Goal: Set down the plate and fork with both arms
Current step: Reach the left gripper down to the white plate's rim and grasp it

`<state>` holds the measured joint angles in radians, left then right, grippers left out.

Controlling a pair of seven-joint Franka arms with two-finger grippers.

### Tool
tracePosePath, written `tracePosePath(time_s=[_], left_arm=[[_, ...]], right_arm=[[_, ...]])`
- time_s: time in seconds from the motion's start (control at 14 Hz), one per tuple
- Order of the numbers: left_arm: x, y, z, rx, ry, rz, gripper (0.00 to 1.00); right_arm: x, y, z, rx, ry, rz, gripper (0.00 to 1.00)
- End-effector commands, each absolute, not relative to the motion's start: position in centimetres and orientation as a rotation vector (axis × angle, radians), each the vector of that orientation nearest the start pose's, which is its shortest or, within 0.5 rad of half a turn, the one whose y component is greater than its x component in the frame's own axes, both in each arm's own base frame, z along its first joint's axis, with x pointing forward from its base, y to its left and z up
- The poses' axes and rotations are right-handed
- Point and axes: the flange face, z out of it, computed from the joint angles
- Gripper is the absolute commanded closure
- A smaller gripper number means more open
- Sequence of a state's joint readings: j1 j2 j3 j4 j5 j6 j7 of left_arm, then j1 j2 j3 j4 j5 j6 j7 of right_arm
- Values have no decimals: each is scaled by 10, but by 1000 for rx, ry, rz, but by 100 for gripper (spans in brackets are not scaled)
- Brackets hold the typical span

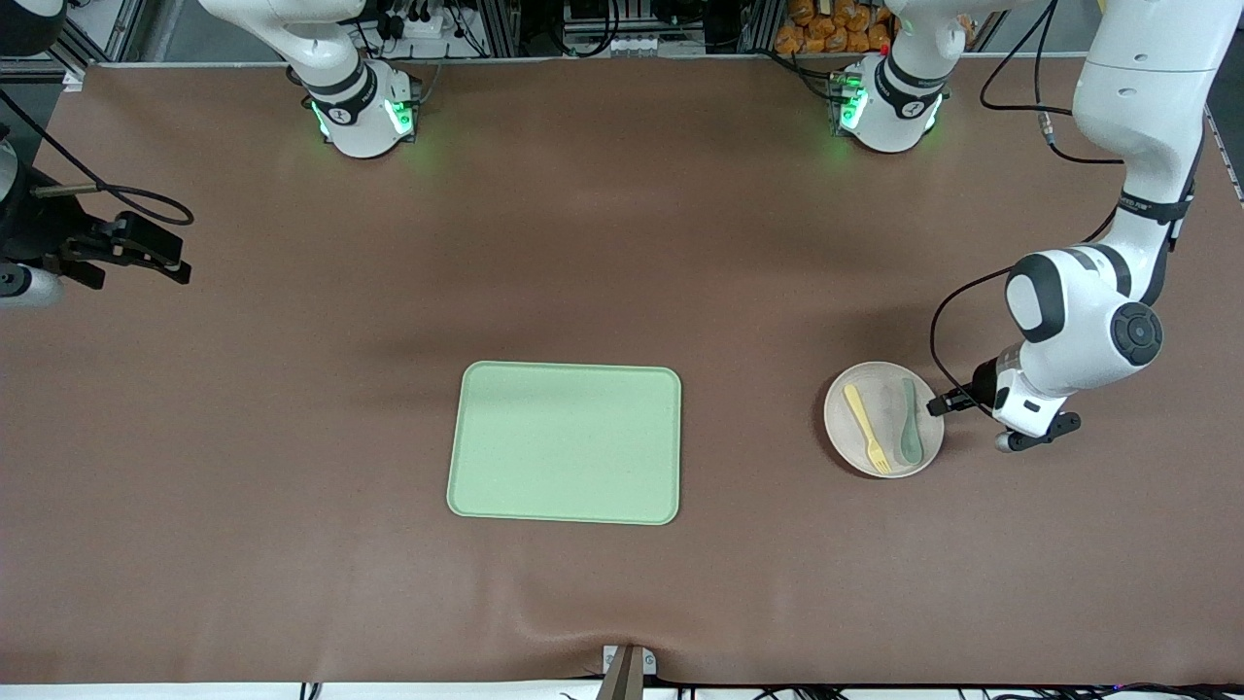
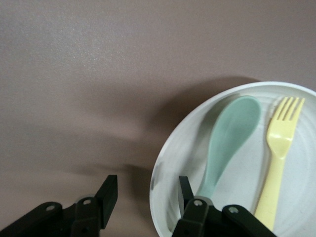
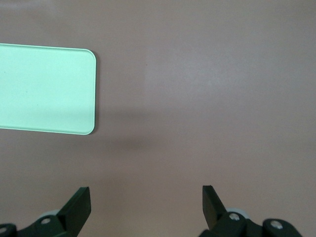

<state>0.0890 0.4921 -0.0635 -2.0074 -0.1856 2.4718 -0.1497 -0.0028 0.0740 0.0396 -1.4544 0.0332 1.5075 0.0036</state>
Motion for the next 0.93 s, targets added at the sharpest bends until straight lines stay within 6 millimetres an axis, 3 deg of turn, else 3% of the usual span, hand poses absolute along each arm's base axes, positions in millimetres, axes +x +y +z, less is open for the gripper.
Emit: tracePosePath(time_s=[0.0, 0.36, 0.71, 0.86], left_arm=[[603, 18, 198, -3256, -550, 33, 46], [605, 16, 197, -3277, -623, 33, 74], [607, 14, 186, -3278, -634, 35, 77], [607, 13, 186, -3278, -632, 32, 100]], right_arm=[[567, 21, 634, -3092, -66, 36, 0], [567, 21, 634, -3092, -66, 36, 0], [567, 21, 635, -3092, -66, 34, 0], [567, 21, 634, -3092, -66, 36, 0]])
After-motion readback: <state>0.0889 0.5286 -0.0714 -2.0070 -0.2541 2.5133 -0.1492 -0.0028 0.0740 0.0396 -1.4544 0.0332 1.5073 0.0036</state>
